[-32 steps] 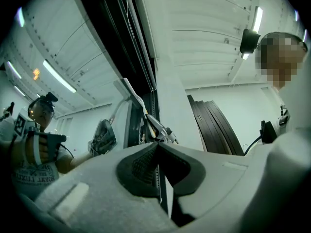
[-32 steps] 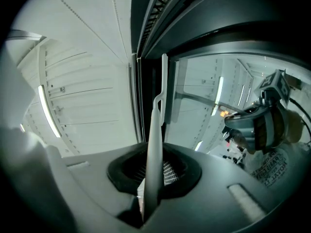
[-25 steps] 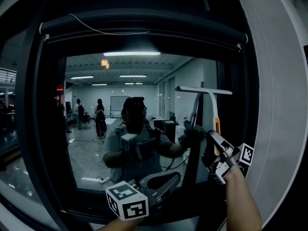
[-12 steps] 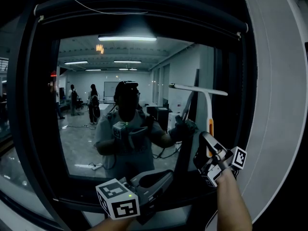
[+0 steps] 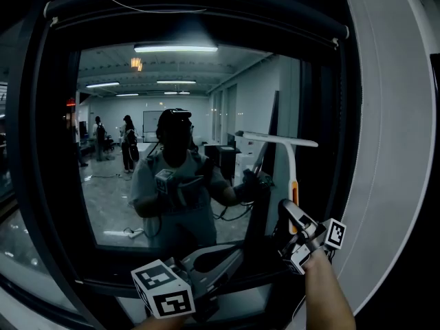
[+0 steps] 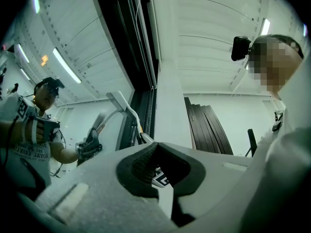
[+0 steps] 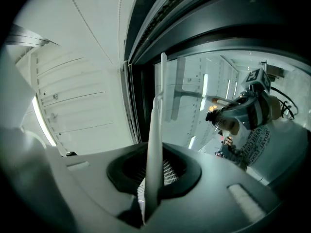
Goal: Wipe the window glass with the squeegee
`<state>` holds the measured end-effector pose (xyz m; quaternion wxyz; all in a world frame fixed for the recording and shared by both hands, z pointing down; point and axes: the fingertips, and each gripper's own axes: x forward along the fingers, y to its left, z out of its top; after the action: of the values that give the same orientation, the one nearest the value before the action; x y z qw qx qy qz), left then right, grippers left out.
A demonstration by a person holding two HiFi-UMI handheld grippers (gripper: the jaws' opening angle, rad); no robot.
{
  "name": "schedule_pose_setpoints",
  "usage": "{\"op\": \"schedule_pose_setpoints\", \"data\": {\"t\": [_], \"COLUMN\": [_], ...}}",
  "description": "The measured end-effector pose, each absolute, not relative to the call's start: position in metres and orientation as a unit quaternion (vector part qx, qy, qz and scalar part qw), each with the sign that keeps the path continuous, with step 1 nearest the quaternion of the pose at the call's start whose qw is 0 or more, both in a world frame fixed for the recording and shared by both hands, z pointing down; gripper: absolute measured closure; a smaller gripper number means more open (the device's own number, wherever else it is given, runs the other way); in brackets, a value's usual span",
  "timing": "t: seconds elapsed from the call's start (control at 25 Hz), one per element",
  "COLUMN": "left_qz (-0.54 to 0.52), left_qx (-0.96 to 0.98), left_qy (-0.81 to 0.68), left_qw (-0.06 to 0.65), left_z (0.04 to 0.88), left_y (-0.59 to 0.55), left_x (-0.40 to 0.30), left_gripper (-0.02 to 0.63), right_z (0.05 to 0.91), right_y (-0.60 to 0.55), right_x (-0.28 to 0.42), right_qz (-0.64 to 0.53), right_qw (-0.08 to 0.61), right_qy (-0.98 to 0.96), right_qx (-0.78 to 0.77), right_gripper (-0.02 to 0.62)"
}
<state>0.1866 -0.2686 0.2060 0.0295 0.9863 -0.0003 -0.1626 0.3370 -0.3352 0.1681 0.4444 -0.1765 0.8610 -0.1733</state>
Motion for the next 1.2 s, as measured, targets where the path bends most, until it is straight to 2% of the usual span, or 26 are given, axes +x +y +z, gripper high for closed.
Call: {"op": "schedule_pose_setpoints", "data": {"t": [0.24,0.64,1.2], "left_qz": [-0.149,-0.134,-0.11], "left_qx": [0.989,0.99,0.991], "left_qy": [-0.005,-0.003,0.006], "left_qw": [-0.001,0.043,0.07], "left_z": [0.219,0.254,0.308], "left_y": [-0.259,-0.268,-0.264], "left_x": [0.188,0.192,0.213], "left_gripper": [0.609,0.609,0.609], "right_z": [0.189,0.228,0.313], "right_y": [-0.331,-0.322,-0.308], "right_x": [0.339,0.338,0.335], "right_qz": [-0.185,-0.205,-0.256], "right_qw": [0.443,0.444,0.452], "right_qy": [0.858,0.852,0.832], "right_qx": [-0.183,-0.188,-0.192], "right_gripper": [0.554,0.554,0.554]}}
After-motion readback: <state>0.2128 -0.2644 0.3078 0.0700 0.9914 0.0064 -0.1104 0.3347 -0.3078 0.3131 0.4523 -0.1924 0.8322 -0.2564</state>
